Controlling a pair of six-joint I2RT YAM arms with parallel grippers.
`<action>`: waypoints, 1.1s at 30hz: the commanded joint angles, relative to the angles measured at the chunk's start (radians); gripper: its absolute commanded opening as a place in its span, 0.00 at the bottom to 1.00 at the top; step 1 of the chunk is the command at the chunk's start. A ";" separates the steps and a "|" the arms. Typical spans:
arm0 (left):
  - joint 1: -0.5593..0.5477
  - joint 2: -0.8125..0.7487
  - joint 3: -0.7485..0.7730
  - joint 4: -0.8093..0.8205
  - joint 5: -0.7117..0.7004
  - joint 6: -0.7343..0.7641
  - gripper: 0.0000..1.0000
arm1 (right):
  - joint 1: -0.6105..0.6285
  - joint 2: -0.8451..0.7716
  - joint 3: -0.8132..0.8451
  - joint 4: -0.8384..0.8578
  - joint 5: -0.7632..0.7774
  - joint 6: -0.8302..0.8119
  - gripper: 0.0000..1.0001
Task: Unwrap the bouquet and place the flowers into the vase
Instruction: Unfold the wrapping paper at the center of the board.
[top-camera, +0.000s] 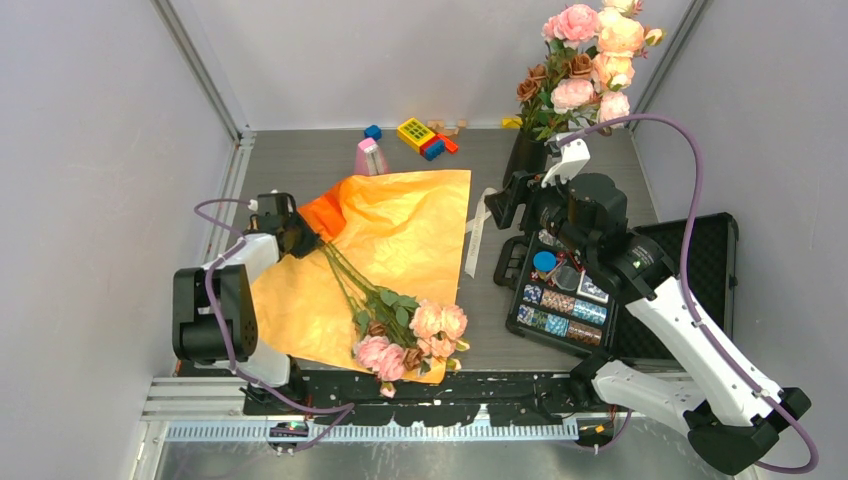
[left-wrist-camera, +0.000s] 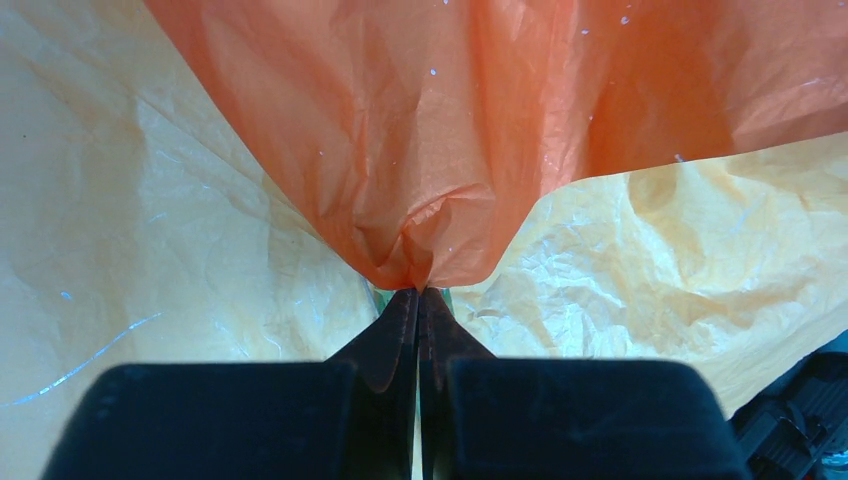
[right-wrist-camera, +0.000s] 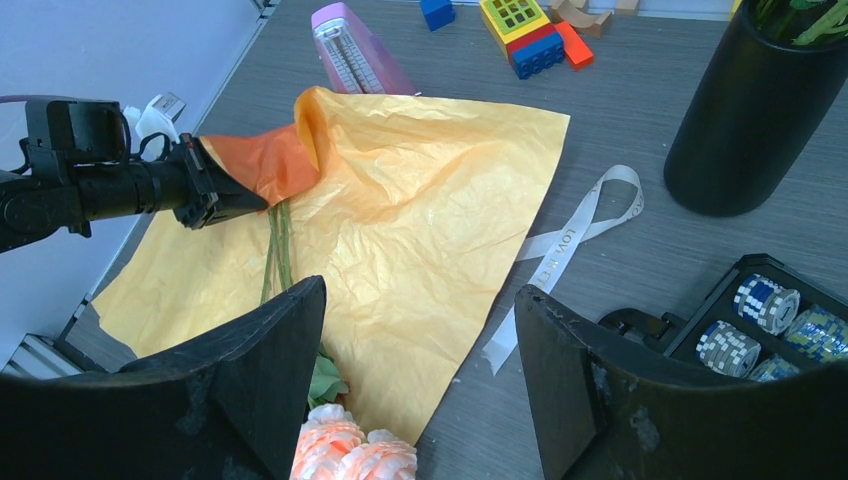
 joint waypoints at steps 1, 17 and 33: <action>-0.004 -0.051 0.059 -0.020 -0.011 0.010 0.00 | 0.000 -0.022 -0.004 0.048 -0.009 0.013 0.75; 0.007 0.030 0.331 -0.078 -0.096 0.036 0.00 | 0.000 -0.053 -0.039 0.048 0.041 -0.005 0.75; 0.104 0.285 0.499 -0.010 -0.108 -0.031 0.00 | 0.000 -0.057 -0.119 0.121 0.150 -0.005 0.75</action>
